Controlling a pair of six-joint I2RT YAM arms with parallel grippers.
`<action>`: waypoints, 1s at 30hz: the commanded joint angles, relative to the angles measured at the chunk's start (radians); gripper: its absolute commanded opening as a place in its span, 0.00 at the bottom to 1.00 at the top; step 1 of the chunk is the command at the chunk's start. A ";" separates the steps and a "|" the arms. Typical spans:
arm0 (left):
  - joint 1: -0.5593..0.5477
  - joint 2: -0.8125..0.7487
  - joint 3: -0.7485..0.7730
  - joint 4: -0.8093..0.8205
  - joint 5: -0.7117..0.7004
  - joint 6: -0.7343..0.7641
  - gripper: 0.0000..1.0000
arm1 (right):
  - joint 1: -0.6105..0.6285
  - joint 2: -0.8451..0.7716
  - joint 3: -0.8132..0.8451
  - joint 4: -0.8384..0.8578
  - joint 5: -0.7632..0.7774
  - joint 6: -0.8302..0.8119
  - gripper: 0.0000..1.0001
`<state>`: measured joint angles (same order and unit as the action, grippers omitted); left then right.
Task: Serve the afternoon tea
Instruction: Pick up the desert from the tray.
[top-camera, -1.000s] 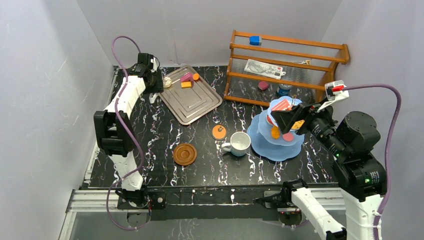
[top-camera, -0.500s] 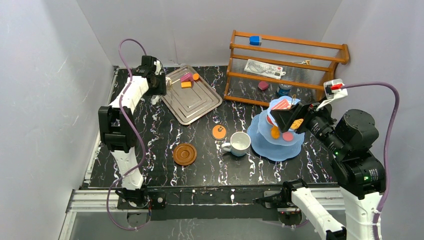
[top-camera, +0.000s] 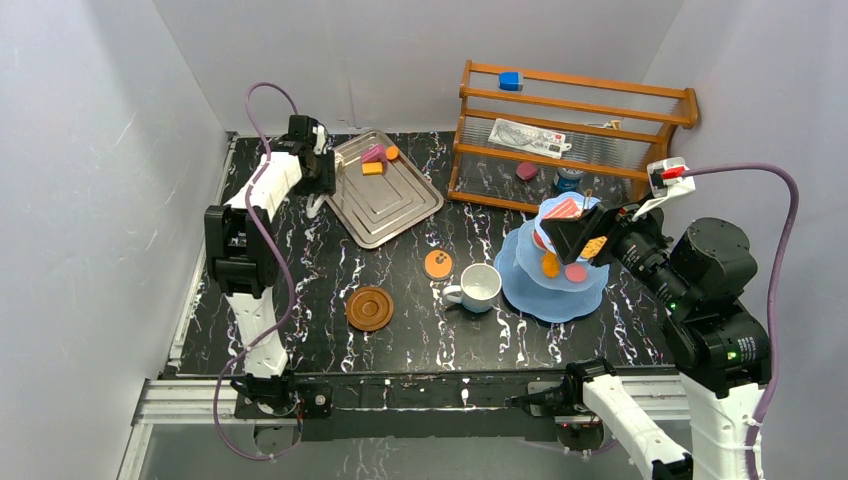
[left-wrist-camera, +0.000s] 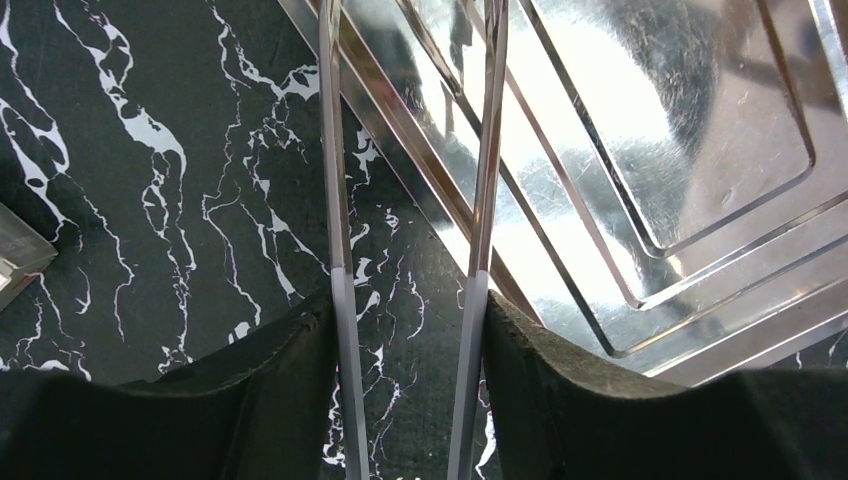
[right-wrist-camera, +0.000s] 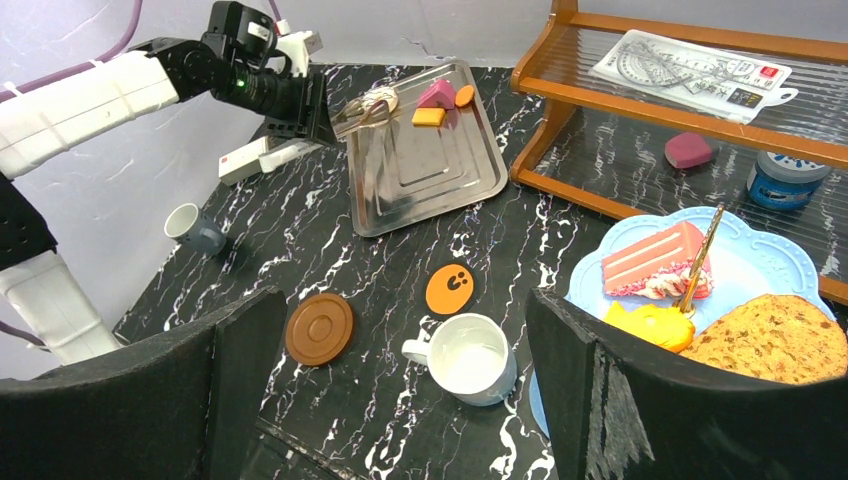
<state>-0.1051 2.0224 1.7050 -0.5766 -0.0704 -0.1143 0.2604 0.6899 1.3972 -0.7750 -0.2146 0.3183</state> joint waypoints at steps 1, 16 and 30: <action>-0.001 0.000 0.051 0.021 -0.021 0.013 0.49 | 0.000 0.006 0.032 0.065 0.006 0.000 0.99; -0.001 0.007 0.068 0.022 0.005 0.012 0.42 | -0.001 0.018 0.026 0.075 0.003 -0.004 0.99; -0.002 -0.090 0.030 -0.008 0.017 0.008 0.31 | -0.001 0.000 0.008 0.077 0.012 -0.004 0.99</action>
<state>-0.1066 2.0472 1.7370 -0.5701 -0.0662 -0.1020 0.2604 0.7021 1.3983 -0.7738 -0.2115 0.3172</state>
